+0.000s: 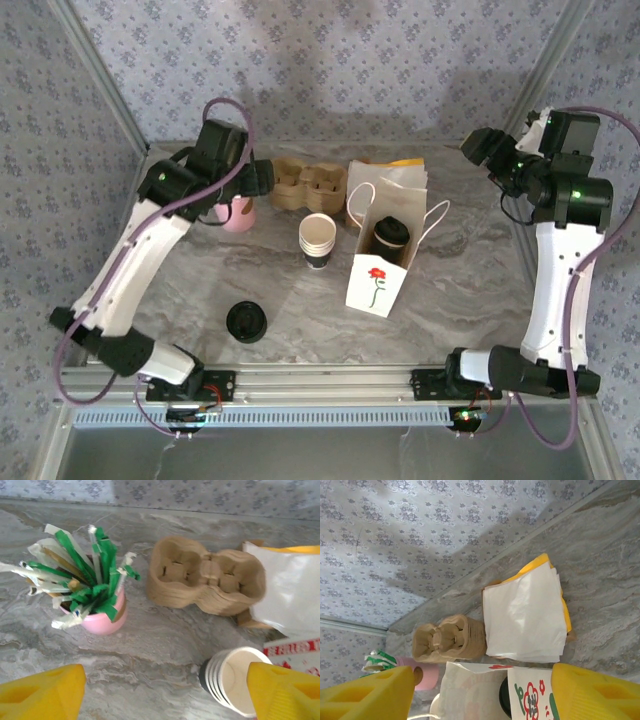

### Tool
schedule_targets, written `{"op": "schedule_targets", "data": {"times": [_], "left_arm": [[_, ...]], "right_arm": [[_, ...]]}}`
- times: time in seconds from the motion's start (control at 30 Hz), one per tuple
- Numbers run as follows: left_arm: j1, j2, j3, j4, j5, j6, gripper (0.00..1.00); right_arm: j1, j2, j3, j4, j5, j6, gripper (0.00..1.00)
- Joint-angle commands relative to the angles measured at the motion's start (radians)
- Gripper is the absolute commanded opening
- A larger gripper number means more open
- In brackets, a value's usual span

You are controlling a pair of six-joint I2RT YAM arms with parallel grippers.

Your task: Pack the takeout coffee

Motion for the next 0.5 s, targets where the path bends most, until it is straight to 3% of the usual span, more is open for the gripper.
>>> {"op": "schedule_targets", "data": {"times": [0.0,0.17,0.47], "left_arm": [[0.056,0.085,0.073,-0.064,0.016,-0.026,0.81],[0.110,0.237,0.229,-0.103,0.017,-0.032,0.67],[0.182,0.478,0.451,-0.158,-0.006,-0.057,0.60]], "right_arm": [[-0.029,0.050,-0.010,0.051,-0.102,0.020,0.73],[-0.052,0.095,-0.025,0.105,-0.128,0.016,0.73],[-0.044,0.114,-0.091,0.175,-0.148,-0.023,0.74]]}}
